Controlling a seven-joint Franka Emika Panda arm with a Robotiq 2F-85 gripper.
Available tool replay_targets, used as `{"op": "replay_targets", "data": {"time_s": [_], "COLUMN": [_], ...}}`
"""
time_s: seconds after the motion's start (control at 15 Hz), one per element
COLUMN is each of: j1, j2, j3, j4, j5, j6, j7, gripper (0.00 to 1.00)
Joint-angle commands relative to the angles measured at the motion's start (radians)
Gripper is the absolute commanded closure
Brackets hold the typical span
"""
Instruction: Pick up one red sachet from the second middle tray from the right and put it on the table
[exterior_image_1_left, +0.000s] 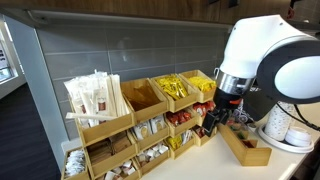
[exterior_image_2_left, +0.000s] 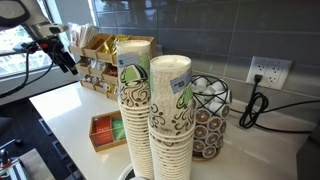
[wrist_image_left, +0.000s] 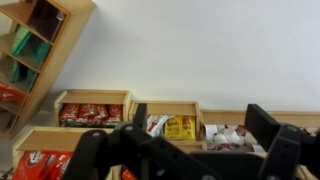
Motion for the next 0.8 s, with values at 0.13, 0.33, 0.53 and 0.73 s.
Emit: {"op": "replay_targets", "data": {"time_s": [0.13,0.33,0.53,0.73], "j1": [0.008,0.008,0.006,-0.005], "j2": [0.021,0.021,0.039,0.055], "j3": [0.014,0.014,0.004,-0.004], "j4": [-0.001,-0.001,-0.019,-0.047], "j5": [0.002,0.003,0.022,0.026], "j6": [0.052,0.053,0.116,0.237], "j7": [0.034,0.035,0.041,0.053], "gripper": [0.00,0.00,0.00,0.00]}}
